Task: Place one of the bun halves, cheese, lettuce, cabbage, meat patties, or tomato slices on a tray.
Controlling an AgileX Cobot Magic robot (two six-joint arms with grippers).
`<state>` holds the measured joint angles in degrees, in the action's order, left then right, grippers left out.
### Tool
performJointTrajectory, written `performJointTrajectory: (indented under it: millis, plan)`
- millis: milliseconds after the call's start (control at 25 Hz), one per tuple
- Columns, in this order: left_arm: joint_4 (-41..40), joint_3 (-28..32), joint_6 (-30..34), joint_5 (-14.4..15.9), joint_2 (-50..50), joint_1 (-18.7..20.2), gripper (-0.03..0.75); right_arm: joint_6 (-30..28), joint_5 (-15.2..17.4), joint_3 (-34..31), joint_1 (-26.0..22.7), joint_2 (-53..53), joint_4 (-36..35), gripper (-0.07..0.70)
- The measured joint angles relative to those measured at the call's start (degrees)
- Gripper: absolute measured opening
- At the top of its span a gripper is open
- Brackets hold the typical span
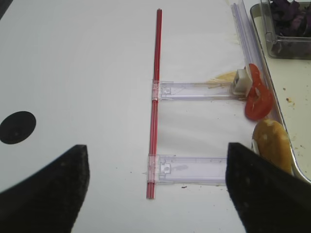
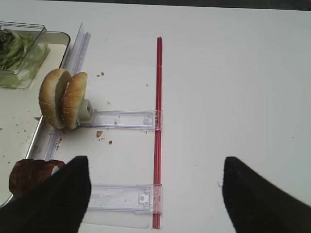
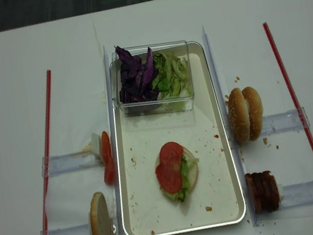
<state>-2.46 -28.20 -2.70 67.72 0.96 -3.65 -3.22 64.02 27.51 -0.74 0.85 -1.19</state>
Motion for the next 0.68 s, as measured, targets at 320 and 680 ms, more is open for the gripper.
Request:
performJointTrajectory:
  millis: [320,680]
  plan:
    - [0.0,0.0,0.0,0.0,0.0,0.0,0.564,0.0,0.0,0.0,0.0,0.0,0.0,0.59]
    - [0.0,0.0,0.0,0.0,0.0,0.0,0.564,0.0,0.0,0.0,0.0,0.0,0.0,0.59]
